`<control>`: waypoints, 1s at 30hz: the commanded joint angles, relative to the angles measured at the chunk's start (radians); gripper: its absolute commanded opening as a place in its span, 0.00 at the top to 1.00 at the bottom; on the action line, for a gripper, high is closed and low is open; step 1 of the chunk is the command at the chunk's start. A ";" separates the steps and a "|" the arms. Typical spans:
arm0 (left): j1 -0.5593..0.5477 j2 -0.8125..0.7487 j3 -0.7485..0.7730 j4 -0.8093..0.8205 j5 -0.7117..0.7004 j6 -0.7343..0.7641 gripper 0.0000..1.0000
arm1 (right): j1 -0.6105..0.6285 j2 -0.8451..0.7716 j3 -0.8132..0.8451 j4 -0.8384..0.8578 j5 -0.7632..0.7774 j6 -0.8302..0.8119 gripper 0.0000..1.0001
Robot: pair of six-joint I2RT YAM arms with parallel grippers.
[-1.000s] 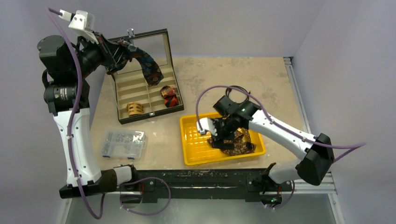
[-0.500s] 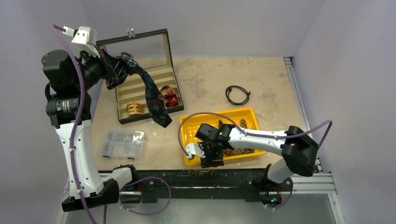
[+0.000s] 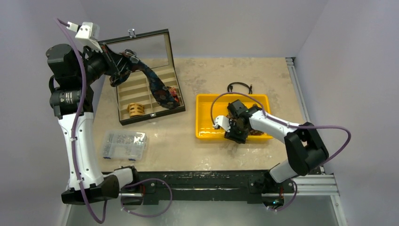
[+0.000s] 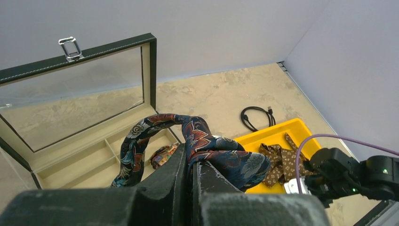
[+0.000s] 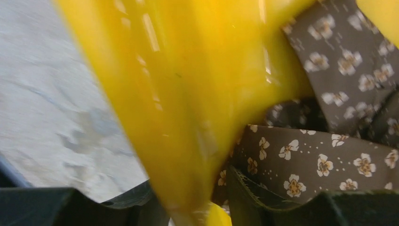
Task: Roll the ties
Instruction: Move the bin to the corner of the board.
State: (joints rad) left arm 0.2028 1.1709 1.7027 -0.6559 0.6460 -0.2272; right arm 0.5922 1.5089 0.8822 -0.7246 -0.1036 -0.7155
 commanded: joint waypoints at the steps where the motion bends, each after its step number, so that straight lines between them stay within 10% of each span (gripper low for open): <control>1: 0.009 0.013 0.012 0.050 0.053 -0.012 1.00 | -0.144 0.048 0.021 0.102 0.100 -0.224 0.55; 8: -0.009 0.042 -0.003 0.013 0.273 0.036 1.00 | -0.358 0.385 0.429 0.088 0.092 -0.274 0.49; 17: -0.310 0.077 0.012 -0.142 0.258 0.269 1.00 | -0.427 0.621 0.793 0.051 0.076 -0.197 0.33; 25: -0.639 0.182 0.014 -0.027 0.158 0.284 1.00 | -0.453 0.315 0.710 -0.062 -0.130 0.012 0.03; 30: -0.834 0.369 0.164 0.078 -0.011 0.320 1.00 | -0.489 0.181 0.647 -0.121 -0.206 0.193 0.02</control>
State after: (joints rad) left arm -0.5171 1.4235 1.7218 -0.7151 0.7715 0.0399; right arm 0.1337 1.7905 1.5497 -0.7898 -0.2050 -0.7063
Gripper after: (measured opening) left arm 0.030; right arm 0.983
